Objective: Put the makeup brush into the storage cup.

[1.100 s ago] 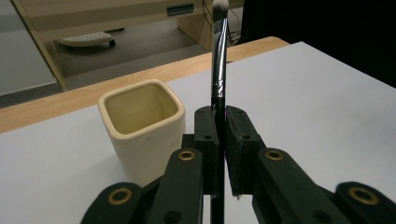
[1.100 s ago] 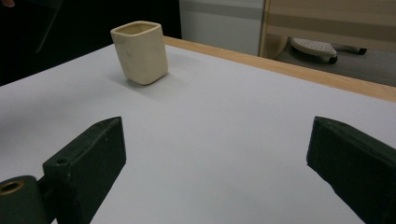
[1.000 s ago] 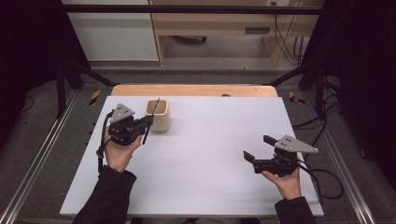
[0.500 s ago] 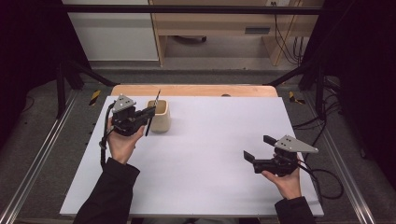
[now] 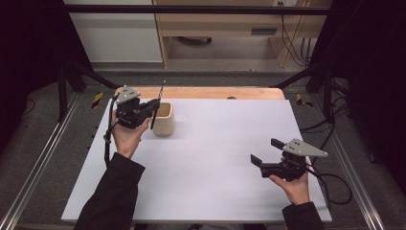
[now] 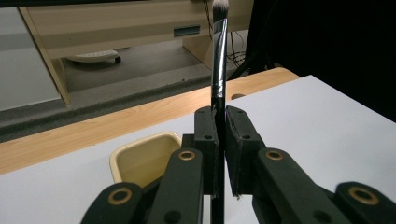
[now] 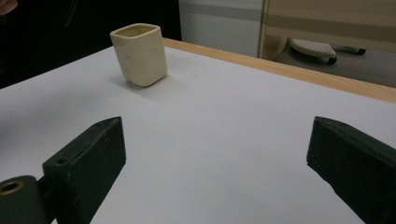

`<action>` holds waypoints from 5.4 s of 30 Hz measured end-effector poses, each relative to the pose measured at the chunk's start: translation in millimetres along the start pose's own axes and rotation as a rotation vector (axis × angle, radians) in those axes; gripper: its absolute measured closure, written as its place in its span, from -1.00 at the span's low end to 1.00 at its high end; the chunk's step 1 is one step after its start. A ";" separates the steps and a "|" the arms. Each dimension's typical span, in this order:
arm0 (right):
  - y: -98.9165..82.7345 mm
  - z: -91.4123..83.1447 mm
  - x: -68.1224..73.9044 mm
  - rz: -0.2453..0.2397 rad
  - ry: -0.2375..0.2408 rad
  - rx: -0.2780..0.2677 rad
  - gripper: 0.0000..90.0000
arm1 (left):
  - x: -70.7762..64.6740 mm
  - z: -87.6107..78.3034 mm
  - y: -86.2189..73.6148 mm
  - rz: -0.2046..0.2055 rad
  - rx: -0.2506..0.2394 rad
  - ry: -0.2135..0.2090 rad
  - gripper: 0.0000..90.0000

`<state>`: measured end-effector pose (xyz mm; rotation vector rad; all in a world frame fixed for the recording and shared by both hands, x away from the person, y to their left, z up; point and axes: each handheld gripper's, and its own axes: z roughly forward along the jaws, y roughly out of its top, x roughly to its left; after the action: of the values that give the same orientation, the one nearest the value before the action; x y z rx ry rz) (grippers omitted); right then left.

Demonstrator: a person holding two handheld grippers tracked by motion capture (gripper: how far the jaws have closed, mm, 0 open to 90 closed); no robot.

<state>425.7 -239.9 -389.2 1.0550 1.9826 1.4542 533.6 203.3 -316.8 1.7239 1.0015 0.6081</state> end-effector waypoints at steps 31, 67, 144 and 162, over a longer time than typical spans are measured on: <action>0.1 -1.3 -2.1 0.000 0.004 0.001 -0.90 | 16.6 38.6 15.0 -0.040 -0.027 0.043 0.87; -2.3 -1.0 -6.2 0.018 0.002 0.006 -0.90 | 38.7 79.4 12.4 -0.068 -0.018 0.104 0.86; 0.0 -1.5 -2.8 0.026 0.004 -0.014 -0.90 | 35.9 36.5 -58.5 -0.041 0.064 0.017 0.36; -0.2 -2.9 -2.1 0.025 -0.001 -0.019 -0.91 | 14.3 -13.8 -71.4 0.004 0.009 -0.057 -0.09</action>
<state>424.8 -243.4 -388.6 1.0755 1.9584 1.4820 506.3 232.9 -379.0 1.7422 0.9621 0.5543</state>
